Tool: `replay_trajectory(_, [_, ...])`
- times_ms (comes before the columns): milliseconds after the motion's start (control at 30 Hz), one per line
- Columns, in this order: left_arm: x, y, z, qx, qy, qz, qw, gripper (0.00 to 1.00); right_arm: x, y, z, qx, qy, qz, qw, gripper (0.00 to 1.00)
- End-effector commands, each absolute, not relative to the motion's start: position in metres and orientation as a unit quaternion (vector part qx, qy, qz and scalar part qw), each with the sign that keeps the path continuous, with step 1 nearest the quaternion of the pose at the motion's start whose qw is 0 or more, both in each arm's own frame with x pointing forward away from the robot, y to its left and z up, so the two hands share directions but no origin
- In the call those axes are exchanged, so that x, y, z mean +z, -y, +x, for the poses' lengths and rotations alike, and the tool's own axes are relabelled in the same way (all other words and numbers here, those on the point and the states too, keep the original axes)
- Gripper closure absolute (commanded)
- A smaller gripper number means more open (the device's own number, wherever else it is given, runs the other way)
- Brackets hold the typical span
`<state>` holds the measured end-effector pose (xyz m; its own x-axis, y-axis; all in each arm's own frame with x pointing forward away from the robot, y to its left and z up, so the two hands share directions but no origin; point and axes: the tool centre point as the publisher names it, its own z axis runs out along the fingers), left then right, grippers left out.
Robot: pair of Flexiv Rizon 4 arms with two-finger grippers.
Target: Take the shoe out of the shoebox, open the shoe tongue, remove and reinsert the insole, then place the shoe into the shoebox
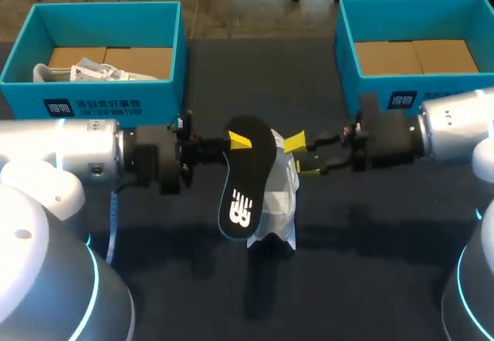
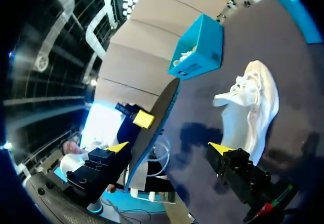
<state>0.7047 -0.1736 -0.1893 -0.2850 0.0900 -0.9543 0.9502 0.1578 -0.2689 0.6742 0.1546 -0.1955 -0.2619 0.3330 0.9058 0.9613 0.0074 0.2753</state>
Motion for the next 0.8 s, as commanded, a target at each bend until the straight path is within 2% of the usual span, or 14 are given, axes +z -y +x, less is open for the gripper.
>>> replay_trajectory(33, [-0.187, 0.17, 0.699, -0.497, -0.629, 0.415, 0.431, 1.0, -0.186, -0.143, 0.667, -0.466, 0.636, -0.536, 0.301, 0.0])
replay_trajectory(633, [-0.187, 0.17, 0.699, -0.497, -0.629, 0.415, 0.431, 1.0, -0.186, -0.143, 0.667, -0.466, 0.636, -0.536, 0.301, 0.0])
replay_trajectory(700, [-0.184, 0.169, 0.699, -0.512, -0.627, 0.412, 0.418, 1.0, -0.186, -0.14, 0.665, -0.487, 0.69, -0.467, 0.263, 0.0])
replay_trajectory(800, [-0.177, 0.166, 0.695, -0.547, -0.626, 0.402, 0.383, 1.0, -0.187, -0.137, 0.663, -0.449, 0.759, -0.422, 0.209, 0.0])
